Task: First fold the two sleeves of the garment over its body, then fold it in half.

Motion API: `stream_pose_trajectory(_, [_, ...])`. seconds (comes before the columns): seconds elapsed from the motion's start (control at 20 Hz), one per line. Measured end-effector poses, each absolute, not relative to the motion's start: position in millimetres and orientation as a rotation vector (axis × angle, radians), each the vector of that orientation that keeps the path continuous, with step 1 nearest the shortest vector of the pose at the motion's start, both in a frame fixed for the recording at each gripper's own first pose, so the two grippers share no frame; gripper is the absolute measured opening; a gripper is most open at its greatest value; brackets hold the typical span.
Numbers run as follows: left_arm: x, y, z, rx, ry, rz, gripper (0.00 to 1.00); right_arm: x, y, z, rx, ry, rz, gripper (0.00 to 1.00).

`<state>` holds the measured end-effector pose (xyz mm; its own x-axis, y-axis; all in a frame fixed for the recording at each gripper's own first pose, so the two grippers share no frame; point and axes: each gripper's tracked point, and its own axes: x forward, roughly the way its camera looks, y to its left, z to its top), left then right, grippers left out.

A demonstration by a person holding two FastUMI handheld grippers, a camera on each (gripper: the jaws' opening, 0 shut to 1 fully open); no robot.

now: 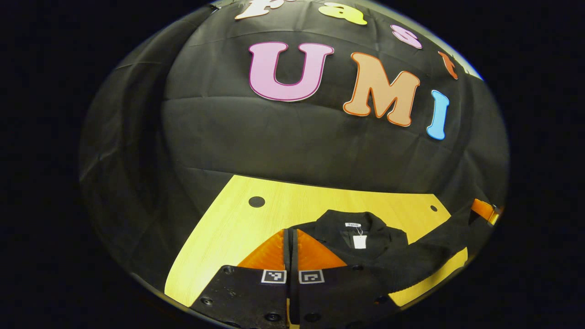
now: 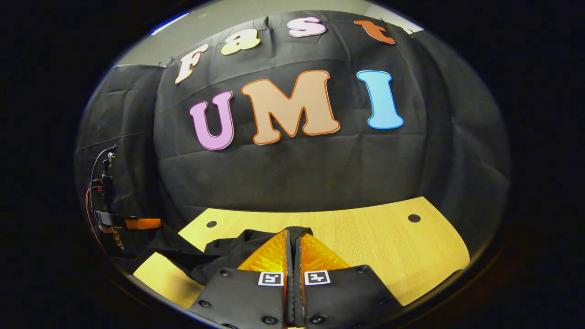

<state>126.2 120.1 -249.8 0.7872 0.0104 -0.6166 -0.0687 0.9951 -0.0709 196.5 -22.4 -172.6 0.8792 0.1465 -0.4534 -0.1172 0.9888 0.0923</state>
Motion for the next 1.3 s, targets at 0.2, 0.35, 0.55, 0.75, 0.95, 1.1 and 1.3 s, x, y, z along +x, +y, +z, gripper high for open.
stream_pose_trajectory(0.2, [143.9,124.5,-279.0,-0.061,0.717,0.023,0.00,218.5,-26.4,-194.3,0.081,0.534,0.086,0.02])
stream_pose_trajectory(0.35, [155.5,128.9,-299.5,-0.045,0.751,0.014,0.00,232.8,-28.4,-209.2,0.085,0.565,0.044,0.00])
stream_pose_trajectory(0.55, [176.2,155.9,-305.1,0.030,0.714,0.104,0.00,251.6,-41.0,-225.0,0.051,0.599,-0.075,0.04])
stream_pose_trajectory(0.75, [202.5,154.2,-249.7,0.073,0.483,0.103,0.92,258.8,-37.3,-188.0,0.067,0.467,-0.129,0.99])
stream_pose_trajectory(0.95, [192.7,139.3,-219.3,0.049,0.419,0.062,0.94,240.3,-36.0,-157.4,0.031,0.382,-0.138,0.99])
stream_pose_trajectory(1.1, [168.2,128.7,-187.3,0.023,0.367,0.076,0.96,210.1,-30.7,-129.1,0.002,0.307,-0.103,0.96])
stream_pose_trajectory(1.3, [123.2,115.0,-139.4,0.049,0.270,0.108,0.95,158.0,-33.4,-93.5,-0.022,0.204,-0.055,0.97])
